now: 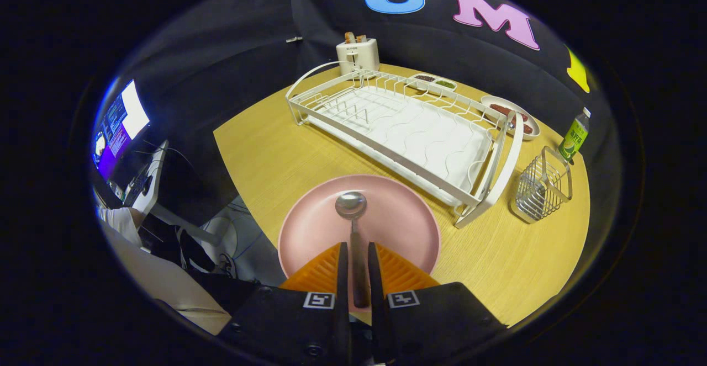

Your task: Take the plate from the dish rack, then take the spoon from the basket and place it into the plate.

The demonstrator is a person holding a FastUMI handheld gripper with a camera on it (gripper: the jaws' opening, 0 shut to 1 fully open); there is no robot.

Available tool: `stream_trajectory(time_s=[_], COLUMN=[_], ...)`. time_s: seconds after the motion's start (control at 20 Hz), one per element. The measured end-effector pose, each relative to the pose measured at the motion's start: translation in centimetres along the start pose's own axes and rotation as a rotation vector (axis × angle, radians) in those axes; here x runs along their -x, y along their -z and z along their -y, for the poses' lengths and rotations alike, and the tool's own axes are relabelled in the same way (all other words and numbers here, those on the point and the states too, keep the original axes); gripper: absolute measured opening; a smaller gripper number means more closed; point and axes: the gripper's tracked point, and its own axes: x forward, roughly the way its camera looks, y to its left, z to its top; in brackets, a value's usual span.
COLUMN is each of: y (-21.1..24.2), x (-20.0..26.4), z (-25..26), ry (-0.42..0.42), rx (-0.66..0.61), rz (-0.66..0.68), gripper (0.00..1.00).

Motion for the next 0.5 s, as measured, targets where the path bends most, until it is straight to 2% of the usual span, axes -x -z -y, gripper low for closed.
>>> stream_trajectory(time_s=[0.05, 0.25, 0.3, 0.5], y=[-0.17, -0.63, -0.61, -0.79], x=[-0.11, 0.25, 0.29, 0.81], z=[0.15, 0.7, 0.86, 1.11], ry=[0.004, 0.027, 0.03, 0.038], rx=[-0.006, -0.038, -0.042, -0.061], rz=[0.004, 0.02, 0.021, 0.029], gripper=[0.25, 0.6, 0.73, 0.85])
